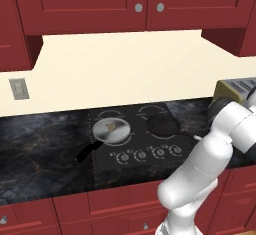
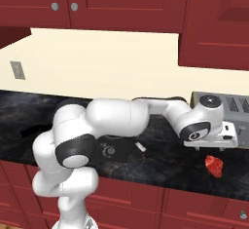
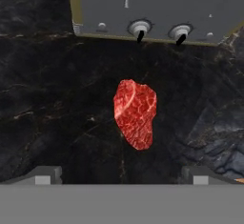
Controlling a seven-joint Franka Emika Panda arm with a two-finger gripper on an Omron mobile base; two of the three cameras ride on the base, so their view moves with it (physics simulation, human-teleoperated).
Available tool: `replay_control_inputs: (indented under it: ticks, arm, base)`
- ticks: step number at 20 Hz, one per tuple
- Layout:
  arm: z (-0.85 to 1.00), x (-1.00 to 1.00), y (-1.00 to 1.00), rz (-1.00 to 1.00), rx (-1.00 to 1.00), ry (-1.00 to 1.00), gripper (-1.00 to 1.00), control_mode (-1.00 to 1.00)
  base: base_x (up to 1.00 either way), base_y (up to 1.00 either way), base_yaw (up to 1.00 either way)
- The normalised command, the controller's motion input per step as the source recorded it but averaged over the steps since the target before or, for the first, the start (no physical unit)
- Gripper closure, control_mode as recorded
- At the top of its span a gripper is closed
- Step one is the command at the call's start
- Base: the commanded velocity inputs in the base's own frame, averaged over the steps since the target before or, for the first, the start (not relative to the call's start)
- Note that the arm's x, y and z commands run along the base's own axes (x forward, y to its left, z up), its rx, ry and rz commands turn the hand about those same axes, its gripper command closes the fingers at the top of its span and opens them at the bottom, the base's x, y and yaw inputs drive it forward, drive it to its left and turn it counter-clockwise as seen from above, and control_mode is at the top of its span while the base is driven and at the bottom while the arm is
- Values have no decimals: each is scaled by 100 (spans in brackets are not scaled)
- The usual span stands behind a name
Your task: Place both pans onto different burners. Then place the garlic and the steak on different pans.
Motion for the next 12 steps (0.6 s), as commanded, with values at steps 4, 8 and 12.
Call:
replay_control_inputs:
  ticks: [4,8,12]
  arm:
    - [0,-1,-6,0,0,2,-100,-100]
    - [-5,0,-4,0,0,0,-100,-100]
    - [-12,0,-9,0,0,0,-100,-100]
  base:
    - [0,0,0]
    - [0,0,0]
    - [0,0,0]
